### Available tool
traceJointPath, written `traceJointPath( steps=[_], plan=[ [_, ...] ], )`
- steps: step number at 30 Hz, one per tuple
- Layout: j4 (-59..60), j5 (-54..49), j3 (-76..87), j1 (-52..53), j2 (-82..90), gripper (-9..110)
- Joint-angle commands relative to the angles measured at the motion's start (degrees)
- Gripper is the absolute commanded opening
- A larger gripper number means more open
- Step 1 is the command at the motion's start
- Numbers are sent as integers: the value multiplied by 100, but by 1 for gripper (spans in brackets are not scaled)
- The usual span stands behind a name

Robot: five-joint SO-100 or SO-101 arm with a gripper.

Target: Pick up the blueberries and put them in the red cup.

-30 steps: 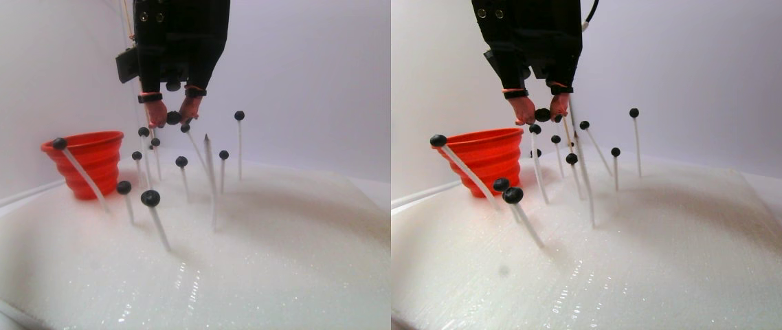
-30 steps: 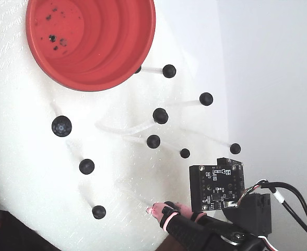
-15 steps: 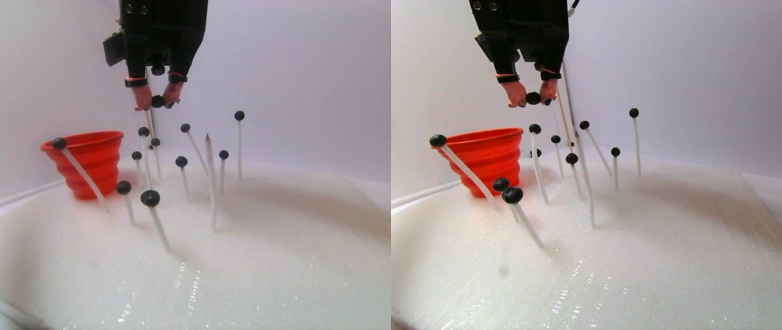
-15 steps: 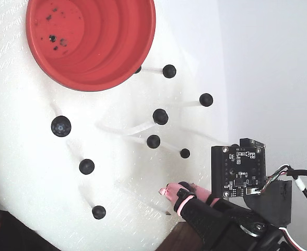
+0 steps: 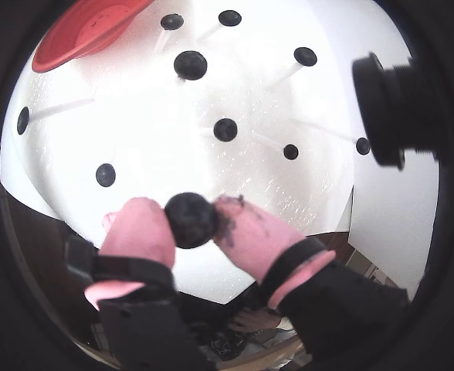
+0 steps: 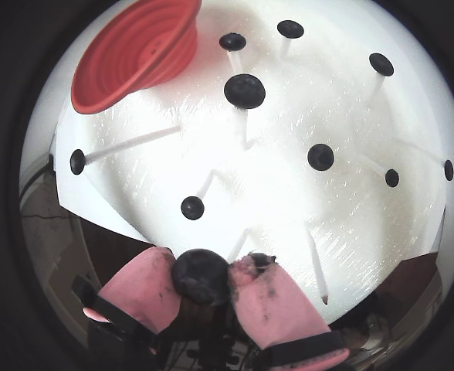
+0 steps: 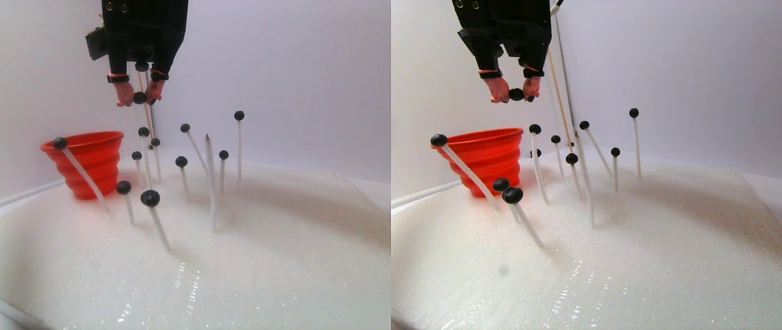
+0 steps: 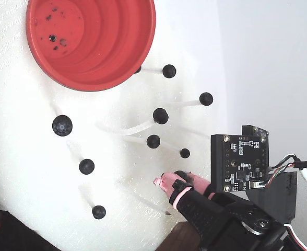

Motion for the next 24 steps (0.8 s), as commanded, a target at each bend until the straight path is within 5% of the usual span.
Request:
traceJointPath(
  steps=[1, 24],
  plan=[
    [-185, 62, -615, -167, 378, 11],
    [-668, 431, -1213, -896, -299, 11]
  ],
)
